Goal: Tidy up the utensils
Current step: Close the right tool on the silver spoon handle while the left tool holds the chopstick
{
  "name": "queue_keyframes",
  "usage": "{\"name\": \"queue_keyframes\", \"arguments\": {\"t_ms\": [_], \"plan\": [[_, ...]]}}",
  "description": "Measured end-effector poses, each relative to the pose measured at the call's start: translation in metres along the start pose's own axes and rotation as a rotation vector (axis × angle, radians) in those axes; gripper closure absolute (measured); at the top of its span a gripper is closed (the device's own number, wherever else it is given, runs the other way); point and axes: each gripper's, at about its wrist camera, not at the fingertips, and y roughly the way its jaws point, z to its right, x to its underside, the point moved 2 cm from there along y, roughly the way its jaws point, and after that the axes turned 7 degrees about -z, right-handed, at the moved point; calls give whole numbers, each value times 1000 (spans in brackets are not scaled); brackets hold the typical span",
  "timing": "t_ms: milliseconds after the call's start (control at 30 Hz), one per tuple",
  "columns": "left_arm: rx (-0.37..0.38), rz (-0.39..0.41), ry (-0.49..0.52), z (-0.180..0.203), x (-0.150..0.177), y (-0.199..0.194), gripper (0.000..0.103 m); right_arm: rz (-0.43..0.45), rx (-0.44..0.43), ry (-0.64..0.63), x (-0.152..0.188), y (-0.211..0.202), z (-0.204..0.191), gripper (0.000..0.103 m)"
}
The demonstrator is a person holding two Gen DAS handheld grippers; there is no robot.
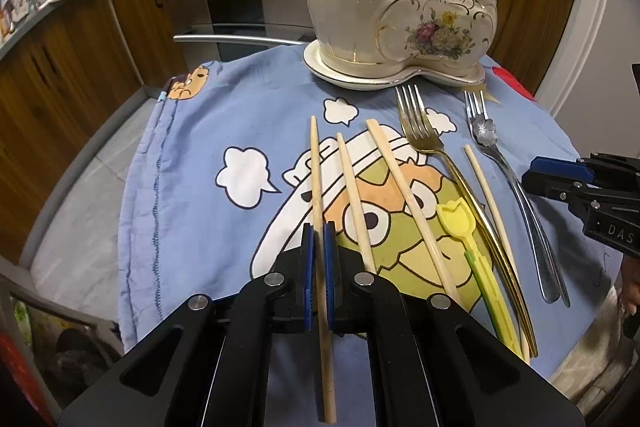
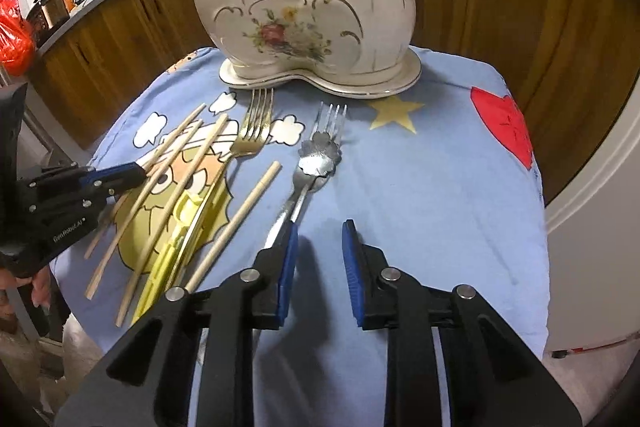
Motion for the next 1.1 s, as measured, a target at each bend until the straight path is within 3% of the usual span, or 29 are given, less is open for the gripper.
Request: {"name": "queue_keyframes", "arguments": {"t_ms": [233,400,733,800,867,1100], "plan": [[5,5,-2,0,1,0,97,8,-27,29,-12,6,0,80],[5,7,-1,0,0,1,97,68,-55,87,-32,9,11,79],[9,8,9,-1,-2,2,97,37,-60,72,-46,27,14,79],[8,7,10,-1,-3,3,97,40,-62,76,-46,26,17,84],[9,7,10,0,-4,3,97,52,-68,86,-46,22,20,96],[12,13,9,-1,-5,4,98,94,-69,81,-37,6,25,101]]}}
